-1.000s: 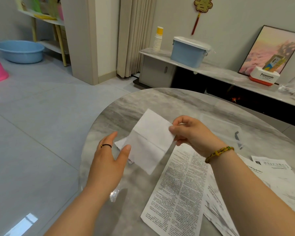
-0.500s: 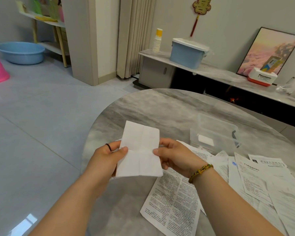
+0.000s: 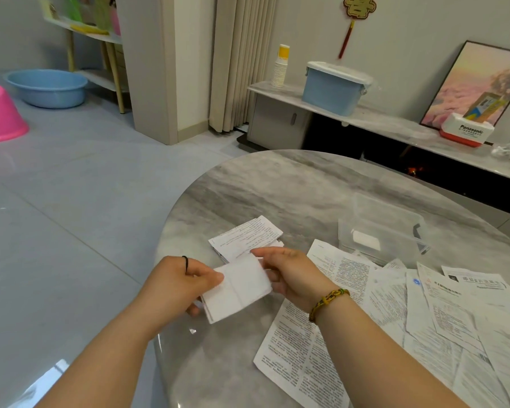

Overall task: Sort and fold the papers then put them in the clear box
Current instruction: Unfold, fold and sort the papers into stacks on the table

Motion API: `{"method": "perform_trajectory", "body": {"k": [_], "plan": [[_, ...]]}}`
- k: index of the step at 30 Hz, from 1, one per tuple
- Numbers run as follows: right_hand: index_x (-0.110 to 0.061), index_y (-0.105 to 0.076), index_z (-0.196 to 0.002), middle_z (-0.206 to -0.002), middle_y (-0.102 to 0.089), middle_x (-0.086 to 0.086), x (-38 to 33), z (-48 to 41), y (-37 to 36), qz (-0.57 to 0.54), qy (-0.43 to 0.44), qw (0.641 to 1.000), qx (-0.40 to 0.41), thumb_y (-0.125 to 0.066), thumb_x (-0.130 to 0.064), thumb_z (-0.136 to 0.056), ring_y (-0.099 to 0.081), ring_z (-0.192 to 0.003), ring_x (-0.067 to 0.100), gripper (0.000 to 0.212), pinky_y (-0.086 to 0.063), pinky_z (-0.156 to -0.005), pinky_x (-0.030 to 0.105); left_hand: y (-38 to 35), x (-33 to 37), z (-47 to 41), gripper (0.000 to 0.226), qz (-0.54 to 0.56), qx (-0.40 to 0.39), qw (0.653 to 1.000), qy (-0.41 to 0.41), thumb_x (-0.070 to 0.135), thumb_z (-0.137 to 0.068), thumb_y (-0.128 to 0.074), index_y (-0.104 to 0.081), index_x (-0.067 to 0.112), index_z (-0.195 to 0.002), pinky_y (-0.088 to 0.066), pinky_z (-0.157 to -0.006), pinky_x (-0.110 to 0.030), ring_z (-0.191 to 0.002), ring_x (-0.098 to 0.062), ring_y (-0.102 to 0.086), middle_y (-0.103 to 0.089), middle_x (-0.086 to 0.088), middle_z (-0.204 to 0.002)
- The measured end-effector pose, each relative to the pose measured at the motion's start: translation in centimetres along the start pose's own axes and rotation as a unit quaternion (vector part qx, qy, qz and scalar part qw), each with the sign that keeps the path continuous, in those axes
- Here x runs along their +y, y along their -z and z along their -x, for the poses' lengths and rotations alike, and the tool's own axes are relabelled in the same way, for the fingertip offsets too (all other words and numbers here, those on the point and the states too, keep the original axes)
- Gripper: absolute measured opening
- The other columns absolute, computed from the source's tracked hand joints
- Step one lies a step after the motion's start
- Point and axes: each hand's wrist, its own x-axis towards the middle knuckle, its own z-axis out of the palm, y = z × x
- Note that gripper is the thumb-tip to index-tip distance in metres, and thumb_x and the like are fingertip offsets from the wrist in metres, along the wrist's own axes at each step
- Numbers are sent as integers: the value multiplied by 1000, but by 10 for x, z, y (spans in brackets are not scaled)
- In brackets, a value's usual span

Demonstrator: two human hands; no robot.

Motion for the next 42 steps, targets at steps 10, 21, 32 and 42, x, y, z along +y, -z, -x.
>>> {"method": "perform_trajectory", "body": {"k": [10, 21, 32, 42], "plan": [[-16, -50, -122, -76, -46, -15, 28, -17, -41, 383, 149, 908, 81, -53, -14, -89, -48, -76, 12, 33, -34, -57, 6, 0, -26, -13, 34, -174, 75, 982, -13, 4, -81, -61, -57, 23, -110, -52, -74, -30, -78, -23, -58, -56, 0, -89], [-21, -49, -129, -114, -52, 5, 39, -23, -38, 654, 240, 705, 132, -51, -35, -89, -50, -106, 22, 42, -37, -82, 27, -2, -29, -8, 48, -453, 54, 889, -23, 36, -86, -54, -41, 35, -132, -43, -90, -24, -121, -15, -46, -51, 9, -131], [-14, -53, -122, -116, -55, 4, 40, -15, -23, 514, 263, 790, 209, -47, -23, -92, -48, -111, 18, 32, -32, -82, 21, -1, -25, -4, 47, -518, 64, 848, -88, 42, -97, -31, -30, 25, -141, -34, -99, -26, -129, -16, -35, -34, 6, -142], [-12, -61, -107, -89, -49, -7, 23, 25, -7, 407, 245, 848, 234, -50, -23, -92, -44, -86, 6, 21, -31, -61, 11, -6, -11, 12, 40, -381, 107, 908, -137, 28, -100, -28, -39, 21, -138, -34, -98, -23, -127, -16, -42, -41, 6, -142]]}}
